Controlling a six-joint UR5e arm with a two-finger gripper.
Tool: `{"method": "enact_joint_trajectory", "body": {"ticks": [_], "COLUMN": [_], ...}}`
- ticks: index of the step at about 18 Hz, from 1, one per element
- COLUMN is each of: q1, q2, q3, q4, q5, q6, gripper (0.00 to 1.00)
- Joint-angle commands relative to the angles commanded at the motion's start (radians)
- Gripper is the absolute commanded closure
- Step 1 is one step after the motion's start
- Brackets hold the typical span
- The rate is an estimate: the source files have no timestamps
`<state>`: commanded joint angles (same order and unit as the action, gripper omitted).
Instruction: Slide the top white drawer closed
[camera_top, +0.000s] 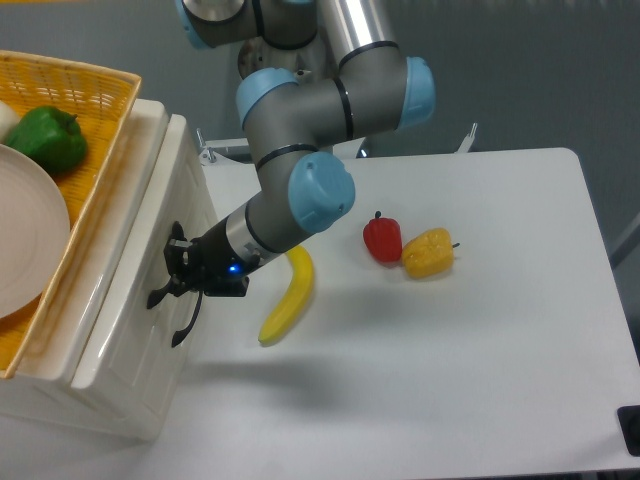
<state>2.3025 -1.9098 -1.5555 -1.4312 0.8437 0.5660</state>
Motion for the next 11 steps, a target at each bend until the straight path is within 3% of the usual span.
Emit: {"method": "enact_joint_trajectory", "body": {"ticks": [2,4,6,8,9,11], "q1": [0.003,0.020,0.066,0.104,0.121,0.152], "q2": [-0.003,-0.005,0.000,0.002,0.003,0.005], "q3": [0.002,0.008,0.012,0.026,0.029,0.040], "q4": [0.000,0.003,0.003,0.006,0.008,0.008], "q5": [0.002,0.012,0.032,0.061,0.083,0.113], "q6": [0.002,0.005,0.012,0.009,0.009,0.009], "gripper": [0.80,0.64,0.34,0.23,0.03,0.00]}}
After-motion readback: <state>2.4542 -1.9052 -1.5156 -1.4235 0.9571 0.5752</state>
